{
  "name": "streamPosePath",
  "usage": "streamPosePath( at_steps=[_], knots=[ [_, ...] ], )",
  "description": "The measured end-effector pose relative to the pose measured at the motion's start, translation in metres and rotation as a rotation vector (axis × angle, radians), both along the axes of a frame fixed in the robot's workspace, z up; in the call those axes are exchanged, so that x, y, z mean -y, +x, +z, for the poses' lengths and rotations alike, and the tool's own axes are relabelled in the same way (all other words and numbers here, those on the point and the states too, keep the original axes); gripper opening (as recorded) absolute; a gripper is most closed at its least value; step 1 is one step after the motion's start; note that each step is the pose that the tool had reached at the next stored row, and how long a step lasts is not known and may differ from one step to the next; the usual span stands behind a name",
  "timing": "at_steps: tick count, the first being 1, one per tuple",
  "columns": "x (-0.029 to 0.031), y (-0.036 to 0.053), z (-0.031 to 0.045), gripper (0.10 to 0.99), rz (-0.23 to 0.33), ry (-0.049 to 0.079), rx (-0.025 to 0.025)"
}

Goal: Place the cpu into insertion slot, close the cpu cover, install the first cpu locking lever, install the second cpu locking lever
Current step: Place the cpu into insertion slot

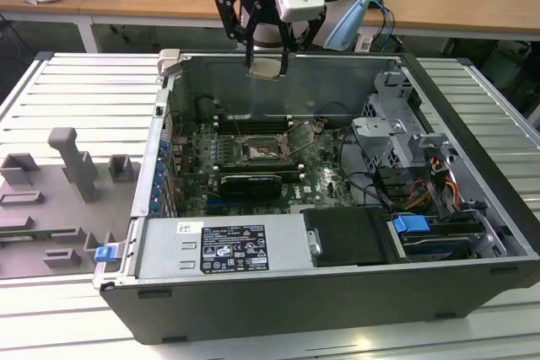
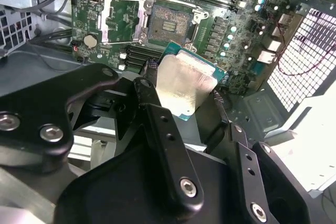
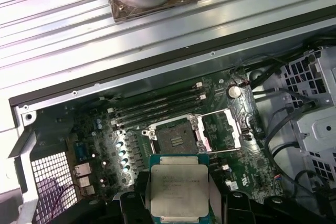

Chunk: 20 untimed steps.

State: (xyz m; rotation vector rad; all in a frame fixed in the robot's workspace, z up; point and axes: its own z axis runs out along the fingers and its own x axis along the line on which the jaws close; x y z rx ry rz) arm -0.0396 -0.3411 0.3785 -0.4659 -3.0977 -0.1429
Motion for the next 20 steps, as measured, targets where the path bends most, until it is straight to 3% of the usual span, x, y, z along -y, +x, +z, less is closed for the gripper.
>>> streamPosePath(
  at_steps=[20],
  knots=[
    [0.0000, 0.0000, -0.0002, 0.533, -0.111, 0.000, 0.0000]
  ],
)
